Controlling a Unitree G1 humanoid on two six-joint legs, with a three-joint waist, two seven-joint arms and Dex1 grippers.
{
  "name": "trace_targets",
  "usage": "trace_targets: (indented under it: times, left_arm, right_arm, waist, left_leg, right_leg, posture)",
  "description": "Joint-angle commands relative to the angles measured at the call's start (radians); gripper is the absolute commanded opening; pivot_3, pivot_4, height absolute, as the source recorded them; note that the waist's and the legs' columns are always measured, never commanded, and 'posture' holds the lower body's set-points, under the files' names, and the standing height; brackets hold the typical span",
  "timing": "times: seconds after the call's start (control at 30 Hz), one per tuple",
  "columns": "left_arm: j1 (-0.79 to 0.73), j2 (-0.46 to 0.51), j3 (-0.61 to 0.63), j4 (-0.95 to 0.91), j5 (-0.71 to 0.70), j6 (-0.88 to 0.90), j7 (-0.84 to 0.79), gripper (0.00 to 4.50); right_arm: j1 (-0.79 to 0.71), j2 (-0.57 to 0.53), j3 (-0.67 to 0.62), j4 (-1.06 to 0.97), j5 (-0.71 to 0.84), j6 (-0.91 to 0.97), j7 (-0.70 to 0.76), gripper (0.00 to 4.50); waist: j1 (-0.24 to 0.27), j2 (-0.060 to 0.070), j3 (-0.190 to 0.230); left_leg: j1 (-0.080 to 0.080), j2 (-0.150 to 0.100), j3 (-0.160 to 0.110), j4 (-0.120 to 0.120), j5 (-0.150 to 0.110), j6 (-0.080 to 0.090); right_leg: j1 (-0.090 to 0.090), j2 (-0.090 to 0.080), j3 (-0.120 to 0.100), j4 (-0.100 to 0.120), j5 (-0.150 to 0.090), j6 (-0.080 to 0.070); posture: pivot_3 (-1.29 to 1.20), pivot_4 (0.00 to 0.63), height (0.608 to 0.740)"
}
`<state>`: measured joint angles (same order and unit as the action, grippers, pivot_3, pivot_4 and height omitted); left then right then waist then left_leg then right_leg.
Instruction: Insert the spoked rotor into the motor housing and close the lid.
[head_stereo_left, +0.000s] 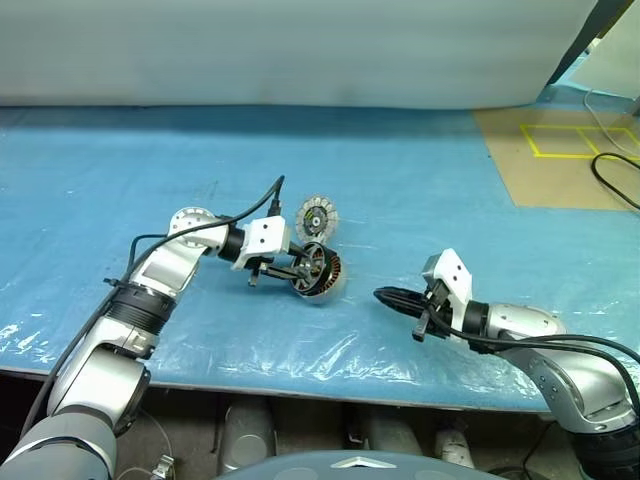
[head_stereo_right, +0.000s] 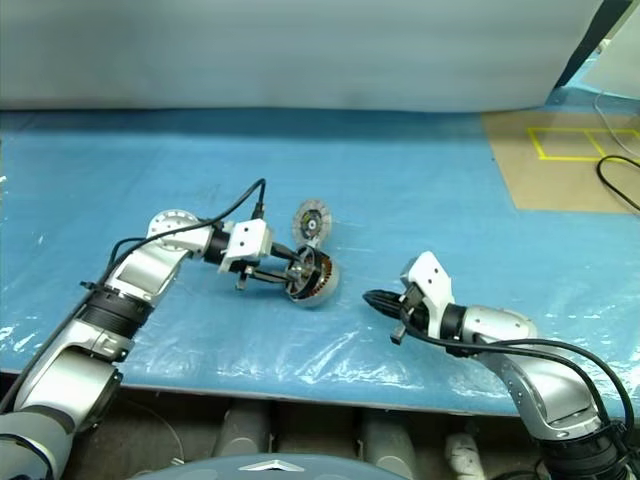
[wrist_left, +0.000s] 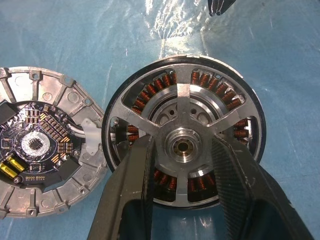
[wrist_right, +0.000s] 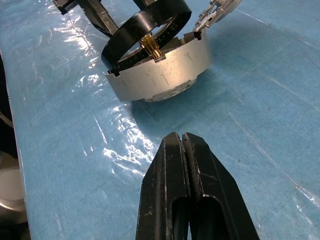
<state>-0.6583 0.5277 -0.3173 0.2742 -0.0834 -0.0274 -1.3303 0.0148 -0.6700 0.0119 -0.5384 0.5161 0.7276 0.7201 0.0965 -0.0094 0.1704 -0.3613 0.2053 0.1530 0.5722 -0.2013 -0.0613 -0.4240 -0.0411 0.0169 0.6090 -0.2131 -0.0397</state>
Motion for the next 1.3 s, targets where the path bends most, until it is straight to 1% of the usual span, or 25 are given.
trace_targets:
  times: [0.03, 0.2, 0.33, 0.47, 0.53, 0.6, 0.67, 0.77, 0.97, 1.13, 1.3]
  left_arm:
    - [-0.022, -0.008, 0.006, -0.009, -0.003, -0.015, 0.002, 1.45]
    - [-0.027, -0.016, 0.013, -0.014, -0.009, -0.012, 0.006, 1.45]
    - [-0.038, -0.043, 0.031, -0.021, -0.026, -0.011, 0.032, 1.45]
    - [-0.049, -0.046, 0.034, -0.016, -0.02, -0.015, 0.037, 1.45]
    - [-0.057, -0.043, 0.036, -0.012, -0.024, -0.012, 0.033, 2.09]
    - [-0.061, -0.023, 0.028, -0.018, -0.015, -0.01, 0.019, 2.65]
    - [-0.062, -0.008, 0.022, -0.027, -0.016, -0.004, -0.001, 2.65]
    - [-0.065, -0.018, 0.036, -0.068, -0.055, 0.036, -0.001, 2.65]
    - [-0.069, -0.017, 0.034, -0.075, -0.043, 0.008, 0.018, 2.65]
    - [-0.089, -0.059, 0.051, -0.095, -0.081, 0.018, 0.041, 2.65]
    - [-0.107, -0.07, 0.052, -0.072, -0.063, 0.0, 0.054, 2.65]
  right_arm:
    - [-0.017, -0.006, -0.023, -0.043, 0.029, 0.011, -0.001, 0.0]
    - [-0.034, -0.013, -0.029, -0.001, 0.022, -0.001, 0.019, 0.0]
    - [-0.038, -0.012, -0.019, 0.037, 0.004, -0.028, 0.033, 0.0]
    - [-0.029, -0.004, -0.002, 0.048, -0.014, -0.052, 0.031, 0.0]
    - [-0.022, 0.0, 0.006, 0.049, -0.023, -0.062, 0.029, 0.0]
    - [-0.014, 0.004, 0.013, 0.044, -0.027, -0.068, 0.026, 0.0]
    - [-0.009, 0.006, 0.015, 0.041, -0.029, -0.071, 0.026, 0.0]
    - [-0.009, 0.003, 0.008, 0.041, -0.026, -0.071, 0.031, 0.0]
    - [-0.017, -0.007, -0.008, 0.049, -0.018, -0.067, 0.045, 0.0]
    - [-0.019, -0.003, -0.005, 0.044, -0.019, -0.061, 0.044, 0.0]
    - [-0.02, -0.002, -0.007, 0.043, -0.02, -0.062, 0.041, 0.0]
  waist:
    - [0.0, 0.0, 0.0]
    - [0.0, 0.0, 0.0]
    - [0.001, 0.0, 0.0]
    - [0.001, 0.0, 0.0]
    - [0.001, 0.0, 0.0]
    - [-0.001, 0.0, 0.0]
    - [-0.003, 0.0, 0.0]
    - [0.0, 0.0, 0.0]
    - [0.001, 0.0, 0.0]
    - [0.0, 0.0, 0.0]
    - [0.0, 0.0, 0.0]
  left_leg:
    - [0.0, 0.0, 0.0, 0.0, 0.0, 0.0]
    - [0.0, 0.0, 0.0, 0.0, 0.0, 0.0]
    - [-0.001, 0.0, 0.0, 0.0, 0.0, 0.0]
    - [-0.003, 0.0, 0.0, 0.0, 0.0, 0.0]
    - [-0.003, 0.0, 0.0, 0.0, 0.0, 0.0]
    - [-0.003, 0.0, 0.0, 0.0, 0.0, 0.0]
    - [-0.003, 0.0, 0.0, 0.0, 0.0, 0.0]
    - [-0.003, 0.0, 0.0, 0.0, 0.0, 0.0]
    - [-0.002, -0.001, 0.0, 0.001, 0.0, 0.0]
    - [-0.003, -0.001, 0.0, 0.001, 0.0, 0.0]
    - [-0.004, -0.001, 0.0, 0.001, 0.0, 0.0]
  right_leg:
    - [0.0, 0.0, 0.0, 0.0, 0.0, 0.0]
    - [0.0, 0.0, 0.0, 0.0, 0.0, 0.0]
    - [0.0, 0.0, 0.0, 0.0, 0.0, 0.0]
    - [0.0, 0.0, 0.0, 0.0, 0.0, 0.0]
    - [0.0, 0.0, 0.0, 0.0, 0.0, 0.0]
    - [0.0, 0.0, 0.0, 0.0, 0.0, 0.0]
    - [0.0, 0.0, 0.0, 0.0, 0.0, 0.0]
    - [0.0, 0.0, 0.0, 0.0, 0.0, 0.0]
    - [0.0, -0.001, 0.0, 0.0, 0.0, 0.0]
    - [0.0, -0.001, 0.0, 0.0, 0.0, 0.0]
    - [0.0, -0.001, -0.001, 0.0, 0.0, 0.0]
  posture:
    - [0.0, 0.15, 0.74]
    - [0.0, 0.15, 0.74]
    - [0.0, 0.15, 0.74]
    - [0.0, 0.15, 0.74]
    - [0.0, 0.15, 0.74]
    - [0.0, 0.15, 0.74]
    - [0.0, 0.15, 0.74]
    - [0.0, 0.15, 0.74]
    - [0.0, 0.15, 0.74]
    - [0.0, 0.15, 0.74]
    - [0.0, 0.15, 0.74]
